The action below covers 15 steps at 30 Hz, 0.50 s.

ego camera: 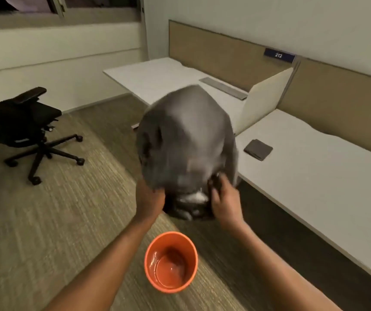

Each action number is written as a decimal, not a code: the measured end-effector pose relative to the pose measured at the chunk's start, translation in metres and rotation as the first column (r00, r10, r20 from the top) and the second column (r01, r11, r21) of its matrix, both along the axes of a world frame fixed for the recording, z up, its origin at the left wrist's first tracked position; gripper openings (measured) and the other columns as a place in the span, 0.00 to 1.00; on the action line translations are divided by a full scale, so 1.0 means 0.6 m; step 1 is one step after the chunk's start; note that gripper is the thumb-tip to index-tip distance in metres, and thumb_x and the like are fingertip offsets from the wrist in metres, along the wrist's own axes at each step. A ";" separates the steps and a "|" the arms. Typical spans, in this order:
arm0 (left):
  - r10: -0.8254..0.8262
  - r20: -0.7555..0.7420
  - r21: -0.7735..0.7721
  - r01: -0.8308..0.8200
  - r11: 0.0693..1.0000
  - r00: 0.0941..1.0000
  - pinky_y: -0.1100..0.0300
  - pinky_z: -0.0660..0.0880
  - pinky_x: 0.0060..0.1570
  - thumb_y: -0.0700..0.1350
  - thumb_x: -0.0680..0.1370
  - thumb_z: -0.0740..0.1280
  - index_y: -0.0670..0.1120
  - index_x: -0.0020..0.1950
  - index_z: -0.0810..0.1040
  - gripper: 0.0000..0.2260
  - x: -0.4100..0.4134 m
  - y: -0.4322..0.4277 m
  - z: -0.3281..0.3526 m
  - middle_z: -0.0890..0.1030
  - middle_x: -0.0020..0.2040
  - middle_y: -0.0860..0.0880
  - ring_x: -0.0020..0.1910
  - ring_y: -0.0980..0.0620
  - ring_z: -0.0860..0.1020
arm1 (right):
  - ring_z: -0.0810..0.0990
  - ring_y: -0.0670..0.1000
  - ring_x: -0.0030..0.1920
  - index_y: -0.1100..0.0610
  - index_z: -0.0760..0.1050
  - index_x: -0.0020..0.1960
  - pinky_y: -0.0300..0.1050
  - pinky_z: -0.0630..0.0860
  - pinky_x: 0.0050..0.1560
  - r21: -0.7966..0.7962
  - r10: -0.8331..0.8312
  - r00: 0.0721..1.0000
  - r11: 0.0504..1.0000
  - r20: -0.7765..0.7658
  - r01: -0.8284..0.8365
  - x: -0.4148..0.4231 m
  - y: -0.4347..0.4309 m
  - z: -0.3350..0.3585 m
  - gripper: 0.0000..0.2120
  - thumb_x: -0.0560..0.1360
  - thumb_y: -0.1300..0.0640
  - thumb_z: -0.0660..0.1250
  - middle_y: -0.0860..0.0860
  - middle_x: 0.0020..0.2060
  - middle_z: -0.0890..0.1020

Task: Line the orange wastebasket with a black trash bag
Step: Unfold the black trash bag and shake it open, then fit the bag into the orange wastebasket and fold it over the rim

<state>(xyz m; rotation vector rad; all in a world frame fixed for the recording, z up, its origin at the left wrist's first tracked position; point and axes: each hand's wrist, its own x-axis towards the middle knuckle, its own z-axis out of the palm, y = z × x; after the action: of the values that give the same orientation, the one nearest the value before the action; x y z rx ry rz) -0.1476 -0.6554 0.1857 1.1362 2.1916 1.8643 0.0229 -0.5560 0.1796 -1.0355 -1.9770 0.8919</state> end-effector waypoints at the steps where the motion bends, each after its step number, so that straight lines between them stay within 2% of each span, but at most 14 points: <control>1: -0.038 -0.001 -0.158 0.038 0.987 0.999 0.52 0.78 0.43 0.43 0.75 0.66 0.41 0.56 0.82 0.12 -0.005 -0.010 -0.049 0.85 0.50 0.36 0.47 0.39 0.84 | 0.83 0.51 0.52 0.51 0.78 0.57 0.41 0.75 0.50 -0.164 0.008 0.990 0.986 0.142 0.016 0.003 -0.003 -0.053 0.09 0.79 0.59 0.63 0.47 0.50 0.84; 2: -0.060 0.002 -0.352 0.057 0.934 0.998 0.52 0.80 0.43 0.45 0.75 0.66 0.38 0.59 0.81 0.17 -0.011 -0.021 -0.093 0.84 0.51 0.34 0.46 0.38 0.85 | 0.84 0.53 0.53 0.51 0.79 0.55 0.46 0.78 0.51 -0.338 0.024 0.969 0.939 0.247 0.063 0.007 -0.004 -0.097 0.08 0.80 0.58 0.63 0.49 0.51 0.85; 3: -0.003 0.138 -0.499 0.072 0.863 0.990 0.51 0.81 0.48 0.50 0.74 0.66 0.37 0.61 0.80 0.21 -0.019 -0.030 -0.131 0.84 0.54 0.33 0.50 0.37 0.84 | 0.85 0.55 0.52 0.52 0.80 0.53 0.51 0.81 0.52 -0.479 0.037 0.951 0.869 0.307 0.121 0.010 -0.001 -0.128 0.08 0.80 0.57 0.62 0.52 0.50 0.86; 4: 0.114 0.298 -0.573 0.082 0.815 0.948 0.47 0.80 0.54 0.54 0.74 0.63 0.38 0.60 0.80 0.23 -0.028 -0.038 -0.154 0.83 0.56 0.34 0.54 0.36 0.83 | 0.85 0.56 0.50 0.53 0.82 0.50 0.54 0.82 0.51 -0.559 0.028 0.942 0.811 0.335 0.174 0.012 0.005 -0.150 0.10 0.80 0.57 0.61 0.53 0.48 0.86; 6: 0.277 0.470 -0.590 0.065 0.805 0.838 0.44 0.77 0.57 0.53 0.79 0.61 0.38 0.58 0.81 0.21 -0.055 -0.041 -0.190 0.83 0.56 0.34 0.56 0.35 0.81 | 0.86 0.58 0.48 0.58 0.83 0.47 0.55 0.82 0.50 -0.597 -0.027 0.935 0.764 0.353 0.247 0.007 0.023 -0.170 0.12 0.79 0.59 0.60 0.56 0.44 0.87; 9: 0.335 0.503 -0.592 0.035 0.805 0.797 0.45 0.77 0.58 0.49 0.82 0.59 0.36 0.58 0.82 0.19 -0.094 -0.029 -0.197 0.83 0.56 0.33 0.56 0.35 0.81 | 0.86 0.57 0.46 0.60 0.82 0.48 0.53 0.82 0.49 -0.597 -0.108 0.938 0.746 0.329 0.295 -0.012 0.049 -0.175 0.12 0.80 0.56 0.62 0.57 0.45 0.87; 12: 0.362 0.536 -0.552 -0.007 0.834 0.763 0.46 0.78 0.55 0.49 0.81 0.60 0.35 0.56 0.82 0.18 -0.128 -0.019 -0.196 0.83 0.55 0.33 0.54 0.36 0.81 | 0.86 0.51 0.39 0.57 0.83 0.48 0.45 0.83 0.38 -0.653 -0.190 0.948 0.690 0.254 0.314 -0.028 0.066 -0.173 0.10 0.79 0.56 0.63 0.56 0.44 0.87; 13: 0.362 0.561 -0.539 -0.004 0.842 0.745 0.45 0.79 0.54 0.49 0.81 0.60 0.36 0.54 0.82 0.18 -0.134 -0.019 -0.196 0.84 0.53 0.34 0.52 0.36 0.82 | 0.86 0.52 0.39 0.56 0.83 0.48 0.45 0.82 0.38 -0.662 -0.216 0.948 0.678 0.235 0.319 -0.031 0.069 -0.174 0.10 0.79 0.57 0.63 0.56 0.45 0.87; 15: 0.352 0.642 -0.490 0.011 0.872 0.681 0.45 0.80 0.53 0.51 0.81 0.61 0.41 0.51 0.82 0.16 -0.140 -0.020 -0.195 0.84 0.51 0.36 0.49 0.39 0.82 | 0.87 0.57 0.45 0.56 0.83 0.48 0.55 0.84 0.47 -0.681 -0.263 0.943 0.654 0.205 0.330 -0.033 0.071 -0.181 0.10 0.80 0.56 0.64 0.58 0.46 0.87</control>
<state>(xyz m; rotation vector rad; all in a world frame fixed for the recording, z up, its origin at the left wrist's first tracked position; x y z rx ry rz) -0.2314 -0.6674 0.0685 0.0476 2.0850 1.3450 0.0030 -0.5136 0.0710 -1.8021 -1.4410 1.4879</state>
